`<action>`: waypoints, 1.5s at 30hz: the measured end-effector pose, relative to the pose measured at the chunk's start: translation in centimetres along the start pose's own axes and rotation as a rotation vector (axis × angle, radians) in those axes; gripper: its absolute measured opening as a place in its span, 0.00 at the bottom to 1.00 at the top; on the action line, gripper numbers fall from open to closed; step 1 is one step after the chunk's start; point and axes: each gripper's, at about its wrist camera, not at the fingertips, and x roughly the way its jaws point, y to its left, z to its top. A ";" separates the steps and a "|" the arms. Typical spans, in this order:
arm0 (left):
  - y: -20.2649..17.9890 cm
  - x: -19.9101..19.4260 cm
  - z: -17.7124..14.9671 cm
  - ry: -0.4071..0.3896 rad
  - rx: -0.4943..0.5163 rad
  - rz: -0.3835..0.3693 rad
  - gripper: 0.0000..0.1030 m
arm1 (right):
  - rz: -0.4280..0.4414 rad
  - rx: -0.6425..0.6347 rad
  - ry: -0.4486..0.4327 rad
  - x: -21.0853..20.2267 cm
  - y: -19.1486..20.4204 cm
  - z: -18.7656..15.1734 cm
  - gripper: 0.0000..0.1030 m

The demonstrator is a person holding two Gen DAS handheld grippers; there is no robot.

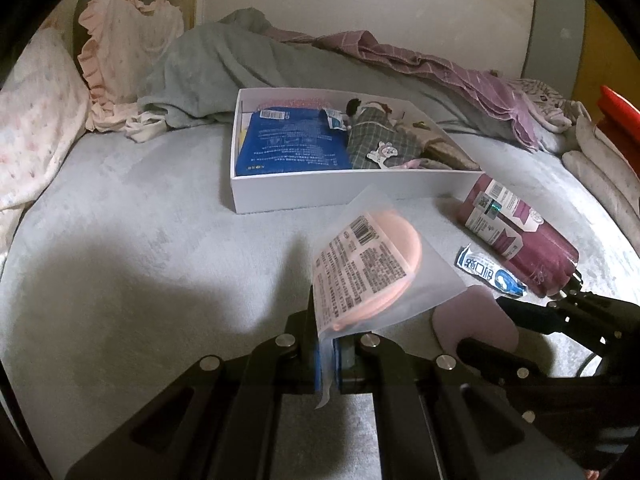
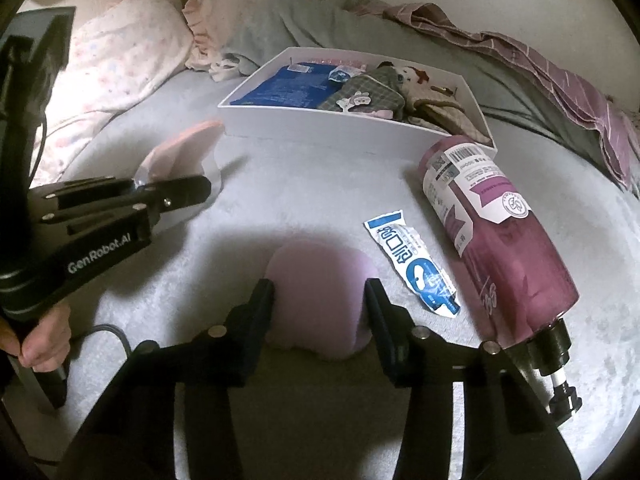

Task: Organize soft objects
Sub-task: 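Carry the sponge bag into the tray with the left tool while the right tool places the lavender pad there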

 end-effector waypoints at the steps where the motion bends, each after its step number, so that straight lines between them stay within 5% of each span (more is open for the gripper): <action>1: 0.0 0.0 0.0 0.000 0.000 0.001 0.02 | 0.005 0.009 0.001 0.0 -0.2 0.1 0.43; 8: 0.6 -0.7 1.1 -0.014 -0.007 -0.001 0.02 | 0.037 0.019 -0.025 -1.2 -0.4 1.2 0.27; 13: 1.9 -1.3 3.6 -0.027 -0.030 -0.019 0.02 | 0.068 0.081 -0.071 -2.7 -1.8 3.7 0.27; 19: 1.8 -0.9 7.8 -0.049 0.022 -0.054 0.02 | -0.016 0.156 -0.074 -2.3 -3.4 7.4 0.27; 31: 1.2 5.5 12.2 0.027 0.045 -0.058 0.02 | 0.027 0.305 -0.130 -1.4 -8.3 13.2 0.29; 41: 1.3 9.6 15.9 0.034 0.048 0.010 0.02 | 0.087 0.436 -0.020 5.7 -14.2 19.9 0.29; 45: 1.9 11.1 17.8 0.059 -0.016 -0.061 0.02 | -0.034 0.421 0.009 8.5 -15.0 21.6 0.30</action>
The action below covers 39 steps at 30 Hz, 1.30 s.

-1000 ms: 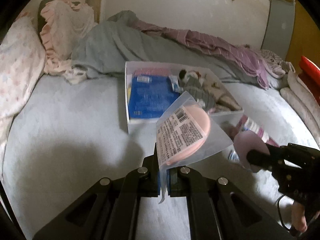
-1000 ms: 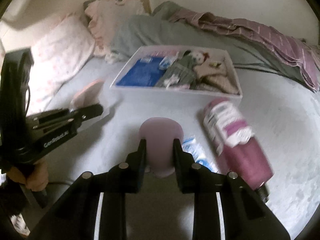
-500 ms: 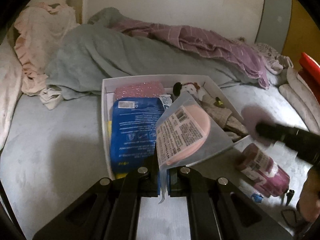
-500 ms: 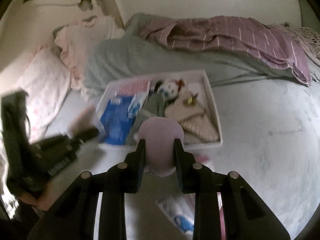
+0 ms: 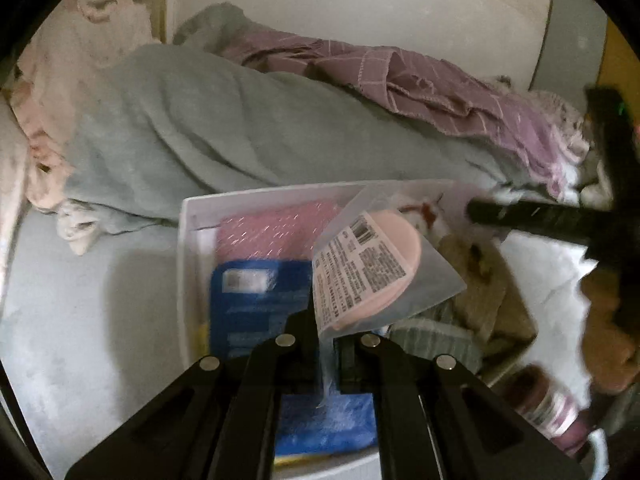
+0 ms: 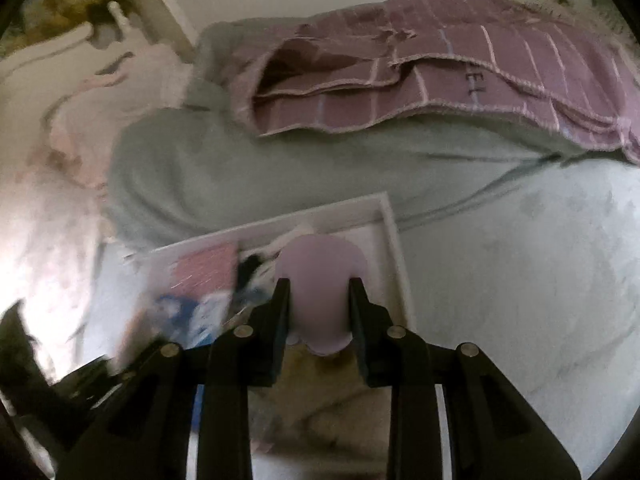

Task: Organize soft objects
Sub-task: 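Carry the sponge bag into the tray with the left tool while the right tool places the lavender pad there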

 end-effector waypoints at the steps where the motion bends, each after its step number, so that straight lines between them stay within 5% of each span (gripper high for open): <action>1: 0.1 0.3 0.5 0.003 -0.007 -0.011 0.02 | -0.016 -0.010 0.009 0.6 0.1 0.1 0.30; 7: -1.0 2.7 2.3 0.062 -0.006 -0.061 0.02 | -0.023 -0.009 0.050 3.1 0.0 0.0 0.33; 14: -4.3 4.4 1.2 0.089 0.134 0.021 0.07 | 0.074 0.036 0.081 4.4 -0.6 0.8 0.47; 18: -4.0 4.2 0.9 0.079 0.103 0.008 0.25 | 0.074 0.035 0.027 2.2 -1.0 0.4 0.62; 25: -2.2 1.2 0.7 -0.021 0.010 -0.042 0.59 | 0.061 -0.042 -0.007 -0.4 -0.8 -1.4 0.65; 39: -2.5 -4.1 -2.5 -0.102 0.053 -0.015 0.60 | 0.126 -0.080 -0.016 -5.2 -0.8 -5.9 0.65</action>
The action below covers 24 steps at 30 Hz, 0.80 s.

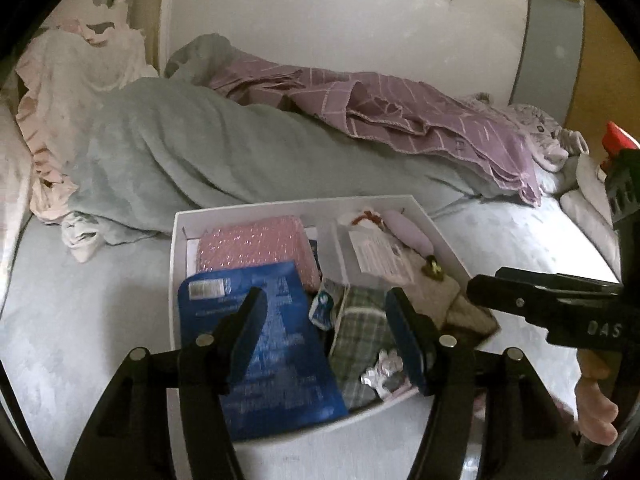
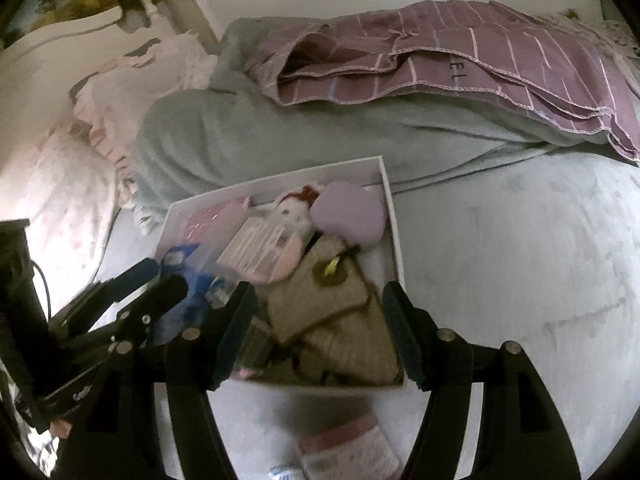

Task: Organize soft objects
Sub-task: 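Carry the sponge bag into the tray with the left tool while the right tool places the lavender pad there, then move the right tool down to the white-blue toothpaste tube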

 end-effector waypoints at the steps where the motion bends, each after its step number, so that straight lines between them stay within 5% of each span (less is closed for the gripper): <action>1: -0.1 -0.3 -0.3 0.002 0.005 0.002 0.60 | 0.004 -0.007 0.000 -0.3 0.2 -0.5 0.65; 15: -1.0 -3.0 -3.0 -0.020 0.009 0.096 0.60 | 0.029 -0.093 -0.019 -3.6 1.4 -5.9 0.65; 24: -2.4 -3.1 -5.0 0.008 0.031 0.046 0.60 | 0.118 -0.141 0.005 -4.7 2.3 -8.0 0.65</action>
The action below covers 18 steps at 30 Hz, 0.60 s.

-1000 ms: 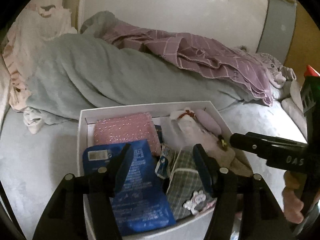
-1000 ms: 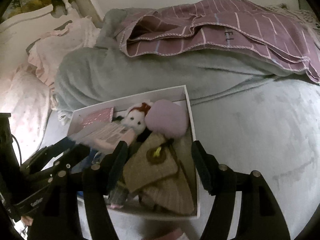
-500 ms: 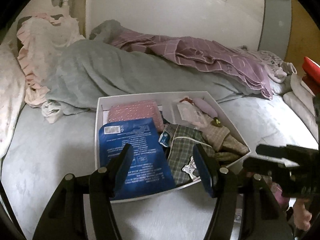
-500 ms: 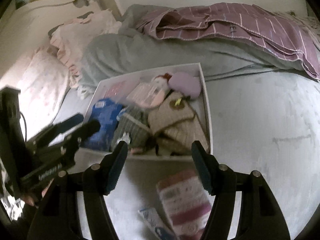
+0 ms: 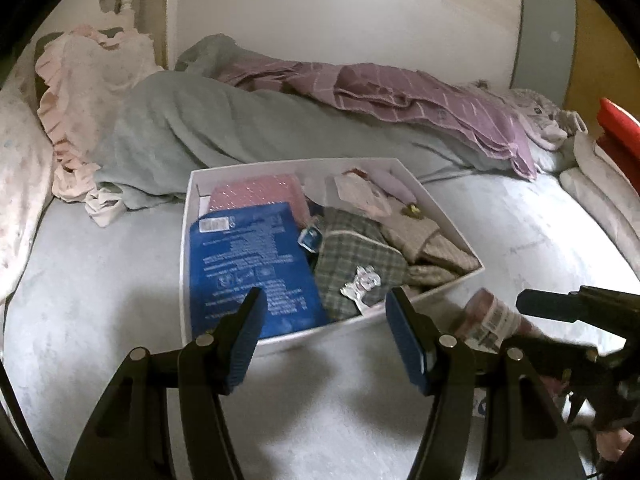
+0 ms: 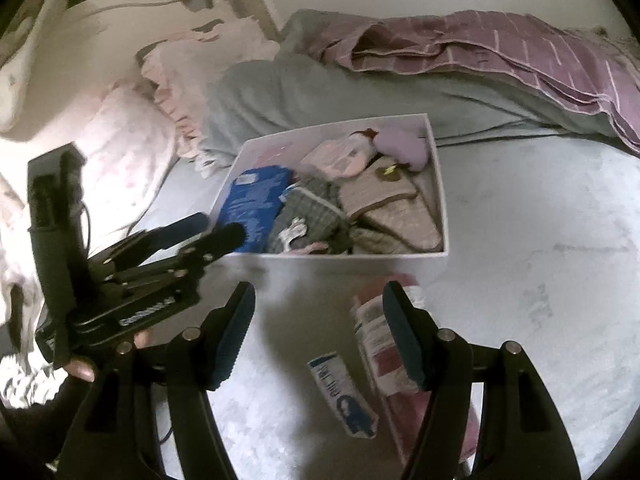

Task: Organize soft objects
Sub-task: 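Move the right tool down to the white-blue toothpaste tube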

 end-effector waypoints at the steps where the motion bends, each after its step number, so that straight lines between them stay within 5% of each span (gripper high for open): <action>1: -0.2 0.0 -0.2 0.001 0.006 -0.002 0.60 | 0.004 -0.022 0.009 0.1 0.4 -0.3 0.65; 18: -1.2 1.1 -3.2 0.032 0.030 -0.067 0.60 | -0.060 -0.198 0.127 2.6 1.7 -4.3 0.65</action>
